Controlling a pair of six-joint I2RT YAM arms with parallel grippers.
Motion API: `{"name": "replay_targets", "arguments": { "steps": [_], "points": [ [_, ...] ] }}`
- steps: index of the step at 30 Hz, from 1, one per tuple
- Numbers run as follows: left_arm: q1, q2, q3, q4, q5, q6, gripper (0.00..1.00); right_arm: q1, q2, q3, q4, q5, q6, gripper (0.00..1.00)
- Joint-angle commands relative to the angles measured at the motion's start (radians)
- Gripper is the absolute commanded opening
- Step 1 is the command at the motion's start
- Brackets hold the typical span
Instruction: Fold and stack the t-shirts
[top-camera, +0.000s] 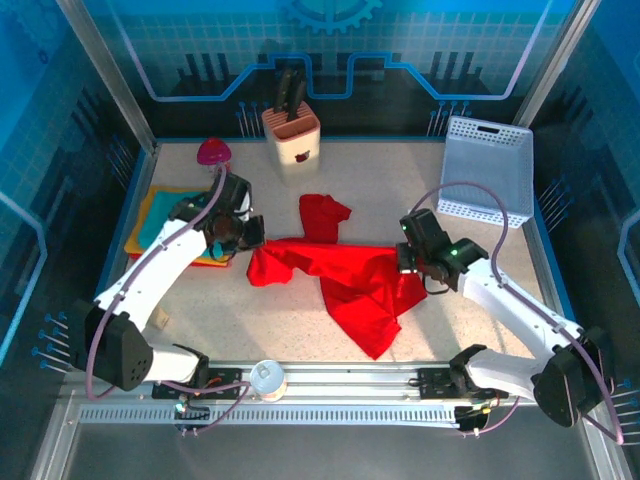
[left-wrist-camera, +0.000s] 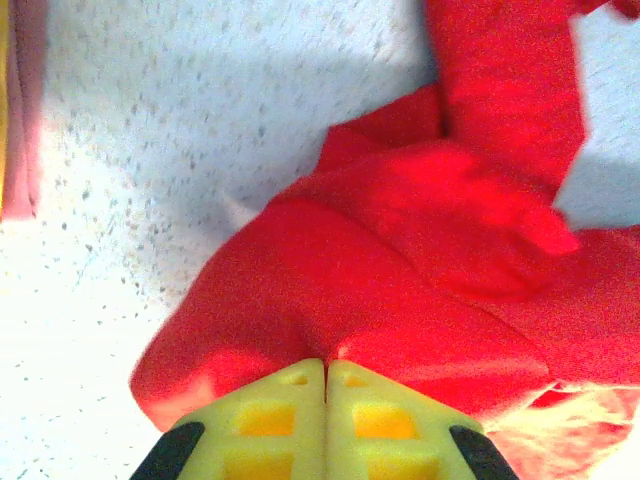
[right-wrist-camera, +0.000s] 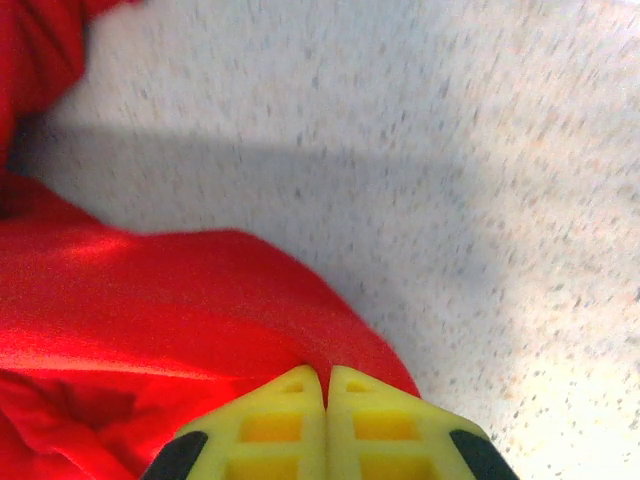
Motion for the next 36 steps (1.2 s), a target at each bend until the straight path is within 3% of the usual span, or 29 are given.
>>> {"name": "replay_targets", "arguments": {
  "steps": [1, 7, 15, 21, 36],
  "points": [
    [0.040, 0.021, 0.111, -0.096, -0.025, 0.085, 0.00, -0.017, -0.025, 0.062, 0.007, 0.111, 0.004, 0.00],
    [0.062, 0.137, 0.330, -0.098, -0.012, 0.158, 0.00, -0.070, 0.017, 0.196, 0.008, 0.233, -0.015, 0.00],
    [0.062, 0.376, 0.878, -0.213, 0.007, 0.229, 0.00, -0.164, 0.095, 0.487, 0.030, 0.276, -0.104, 0.00],
    [0.062, 0.491, 1.252, -0.326, 0.024, 0.299, 0.00, -0.178, 0.067, 0.580, 0.069, 0.294, -0.169, 0.00],
    [0.061, 0.287, 1.074, -0.161, -0.010, 0.363, 0.00, -0.181, -0.025, 0.559, 0.171, 0.301, -0.271, 0.00]
  ]
}}
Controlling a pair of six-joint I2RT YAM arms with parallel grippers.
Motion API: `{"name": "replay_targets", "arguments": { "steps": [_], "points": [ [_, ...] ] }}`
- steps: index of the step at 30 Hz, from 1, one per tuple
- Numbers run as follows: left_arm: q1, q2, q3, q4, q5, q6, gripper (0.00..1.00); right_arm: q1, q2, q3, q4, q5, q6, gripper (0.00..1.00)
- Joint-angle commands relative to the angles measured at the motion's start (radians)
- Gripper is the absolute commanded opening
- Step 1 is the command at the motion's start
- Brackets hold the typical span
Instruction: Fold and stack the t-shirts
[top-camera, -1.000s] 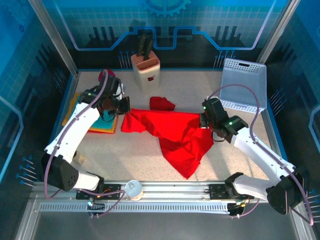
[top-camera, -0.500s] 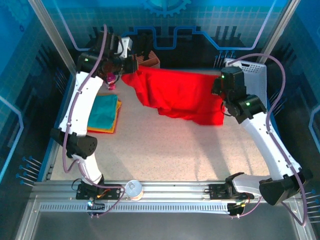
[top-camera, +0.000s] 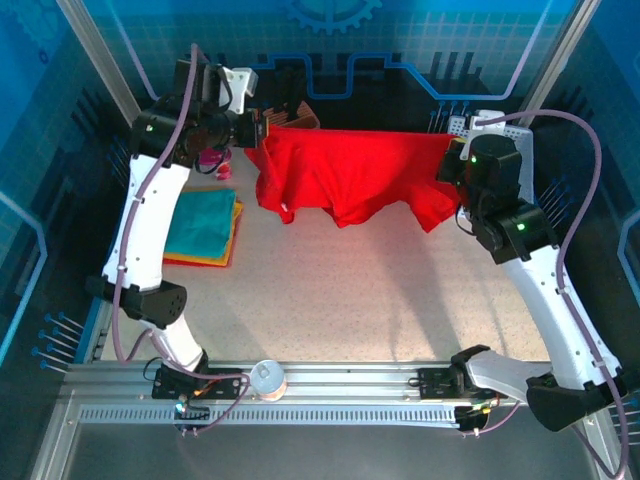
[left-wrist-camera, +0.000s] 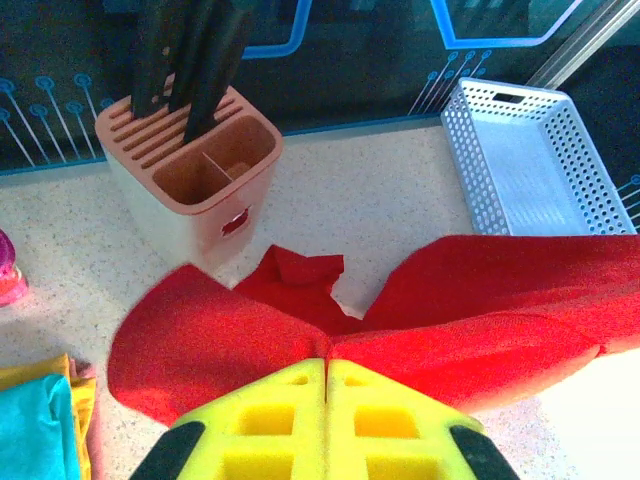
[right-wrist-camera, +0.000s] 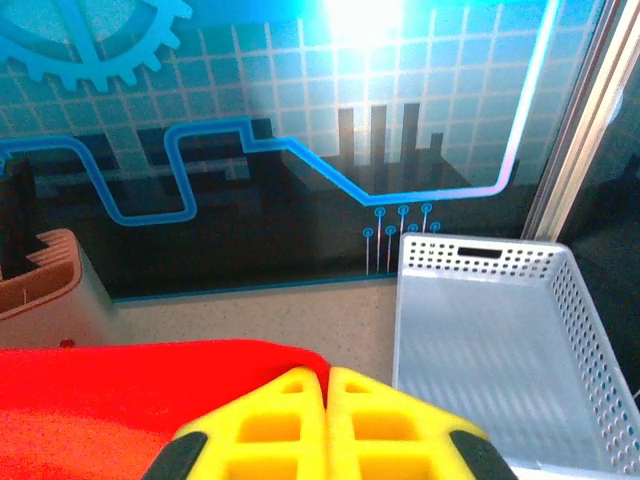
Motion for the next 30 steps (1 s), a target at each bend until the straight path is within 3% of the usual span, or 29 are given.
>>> {"name": "replay_targets", "arguments": {
  "steps": [1, 6, 11, 15, 17, 21, 24, 30],
  "points": [
    [0.020, -0.085, -0.028, 0.079, -0.056, 0.031, 0.00, -0.028, -0.003, 0.009, 0.043, 0.098, -0.039, 0.00],
    [0.023, -0.036, -0.006, 0.152, -0.094, 0.060, 0.00, -0.041, 0.087, 0.057, 0.072, 0.098, -0.055, 0.00],
    [0.028, 0.091, 0.154, 0.146, -0.122, 0.070, 0.00, -0.056, 0.185, 0.126, 0.090, 0.102, -0.050, 0.00],
    [0.026, 0.095, 0.179, 0.081, -0.098, 0.040, 0.00, -0.051, 0.166, 0.127, 0.035, -0.003, -0.028, 0.00],
    [0.025, 0.027, 0.045, 0.052, -0.090, 0.012, 0.00, -0.035, 0.123, 0.071, -0.023, -0.062, 0.014, 0.00],
    [0.016, -0.260, -0.530, 0.171, -0.053, -0.051, 0.02, 0.039, -0.009, -0.140, -0.156, -0.161, 0.098, 0.00],
    [0.012, -0.458, -0.857, 0.229, -0.063, -0.113, 0.05, 0.115, -0.111, -0.321, -0.245, -0.172, 0.186, 0.00],
    [-0.002, -0.640, -1.084, 0.052, -0.057, -0.237, 0.09, 0.216, -0.234, -0.535, -0.477, -0.204, 0.424, 0.00]
  ]
}}
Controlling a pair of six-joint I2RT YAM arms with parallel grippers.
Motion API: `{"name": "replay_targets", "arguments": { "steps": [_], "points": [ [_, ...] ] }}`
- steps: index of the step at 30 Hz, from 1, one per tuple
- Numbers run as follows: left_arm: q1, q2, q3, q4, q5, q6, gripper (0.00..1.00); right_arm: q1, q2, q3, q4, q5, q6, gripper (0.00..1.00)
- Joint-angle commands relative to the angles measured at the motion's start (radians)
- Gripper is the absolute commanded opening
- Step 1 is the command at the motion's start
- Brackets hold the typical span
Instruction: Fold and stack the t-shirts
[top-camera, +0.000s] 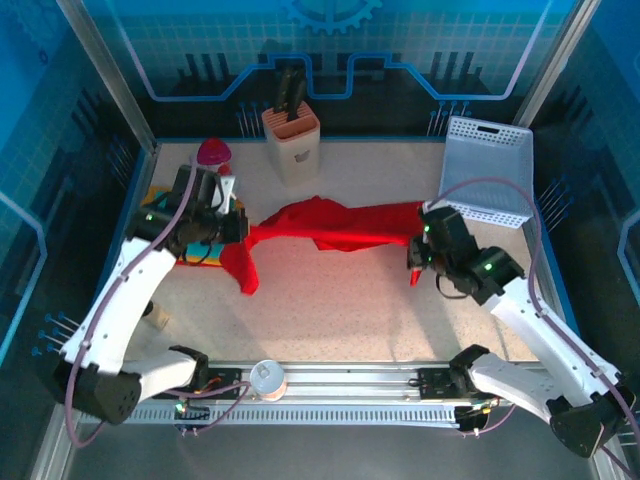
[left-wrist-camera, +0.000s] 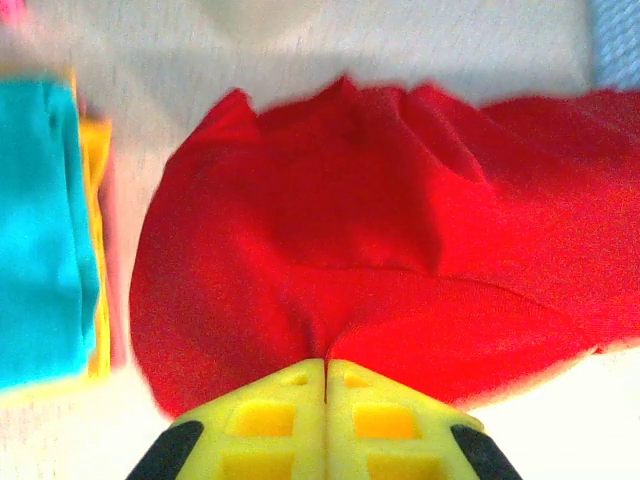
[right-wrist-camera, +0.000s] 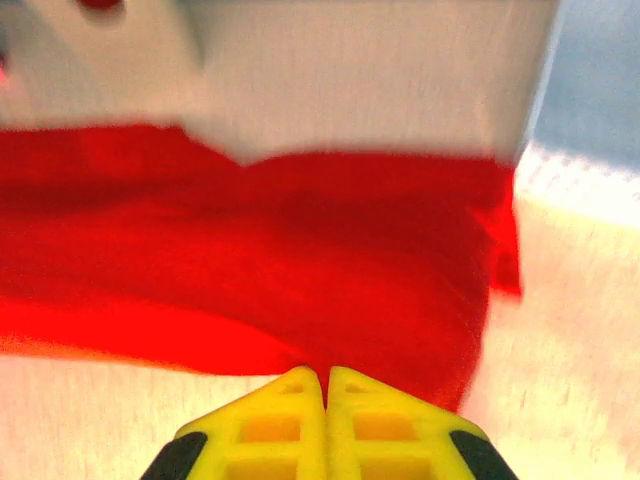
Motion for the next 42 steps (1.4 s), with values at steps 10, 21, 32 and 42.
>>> {"name": "replay_targets", "arguments": {
  "steps": [10, 21, 32, 42],
  "points": [
    [-0.069, -0.030, -0.253, -0.151, -0.047, -0.236, 0.59, 0.039, -0.070, -0.161, -0.247, 0.011, 0.252, 0.59],
    [-0.071, 0.418, 0.082, 0.133, 0.037, -0.109, 0.66, -0.075, 0.183, 0.041, -0.071, 0.003, 0.039, 0.99],
    [-0.133, 0.901, 0.574, 0.158, 0.013, 0.120, 0.67, -0.154, 0.199, -0.006, 0.032, -0.160, 0.033, 0.99],
    [-0.249, 1.238, 0.900, 0.001, -0.119, 0.176, 0.57, -0.160, 0.155, -0.033, 0.031, -0.167, 0.056, 0.99]
  ]
}}
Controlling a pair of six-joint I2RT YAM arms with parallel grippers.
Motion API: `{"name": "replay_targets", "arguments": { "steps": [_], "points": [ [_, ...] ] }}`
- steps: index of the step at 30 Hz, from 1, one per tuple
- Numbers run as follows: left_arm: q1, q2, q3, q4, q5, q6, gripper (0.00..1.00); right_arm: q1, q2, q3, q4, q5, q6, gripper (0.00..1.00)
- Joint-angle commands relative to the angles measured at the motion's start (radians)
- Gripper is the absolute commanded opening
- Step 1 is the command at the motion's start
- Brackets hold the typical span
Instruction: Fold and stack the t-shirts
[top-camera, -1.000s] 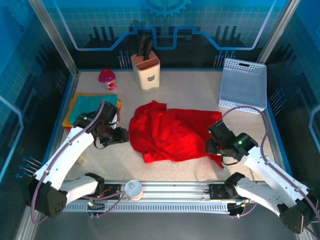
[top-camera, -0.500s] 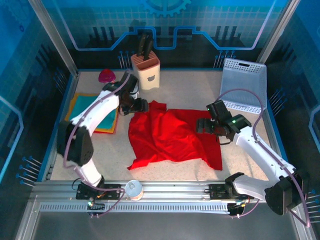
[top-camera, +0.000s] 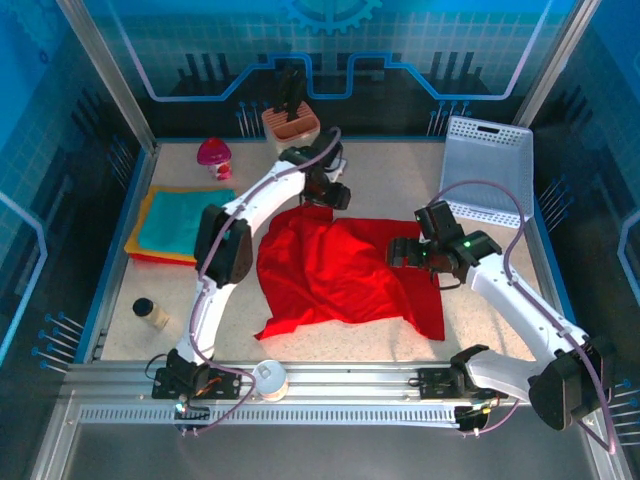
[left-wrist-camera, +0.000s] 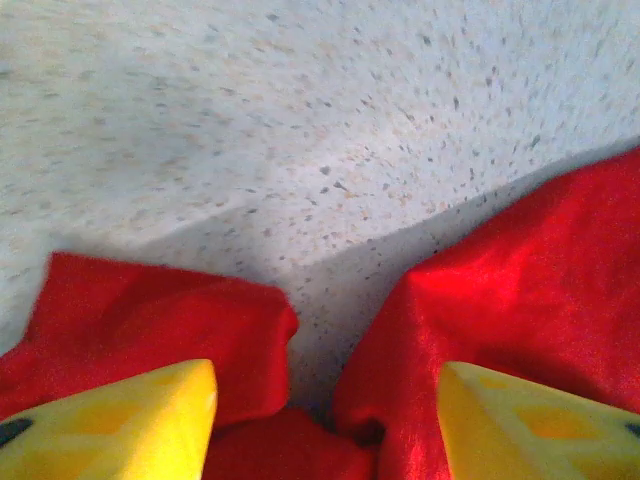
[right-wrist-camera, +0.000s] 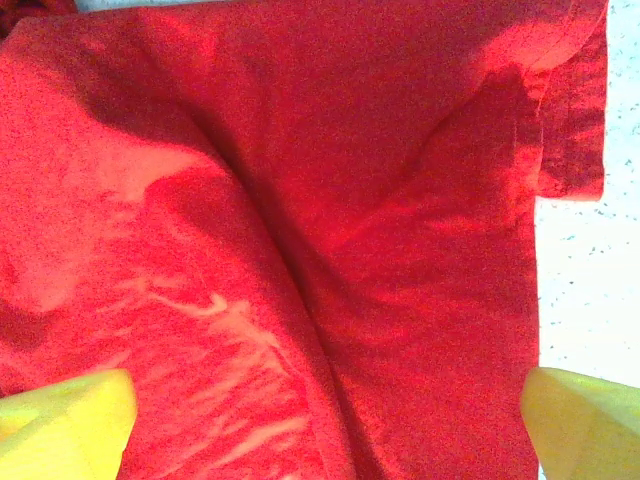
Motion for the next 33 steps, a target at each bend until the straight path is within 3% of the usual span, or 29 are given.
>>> {"name": "replay_targets", "arguments": {
  "steps": [1, 8, 12, 14, 23, 28, 33],
  "points": [
    [-0.006, 0.067, 0.033, -0.107, -0.082, 0.022, 0.55, -0.016, -0.037, -0.010, 0.003, -0.011, 0.009, 0.99],
    [0.005, 0.063, -0.031, -0.079, -0.190, 0.003, 0.35, -0.020, -0.052, -0.037, 0.022, -0.028, 0.015, 0.99],
    [0.025, 0.021, -0.045, -0.056, -0.174, -0.010, 0.07, -0.021, -0.044, -0.034, 0.028, -0.033, 0.018, 0.99],
    [0.032, -0.026, -0.060, -0.044, -0.175, -0.013, 0.01, -0.022, -0.047, -0.035, 0.032, -0.029, 0.017, 0.99],
    [0.076, -0.296, -0.032, -0.060, -0.076, -0.042, 0.00, -0.023, 0.013, -0.055, 0.072, -0.041, 0.042, 0.96],
    [0.116, -0.361, 0.055, -0.122, 0.020, -0.016, 0.00, -0.022, 0.049, -0.080, 0.096, -0.052, 0.055, 0.95],
    [0.151, -0.380, 0.145, -0.182, -0.018, 0.014, 0.00, -0.022, 0.069, -0.090, 0.110, -0.024, 0.075, 0.95]
  ]
}}
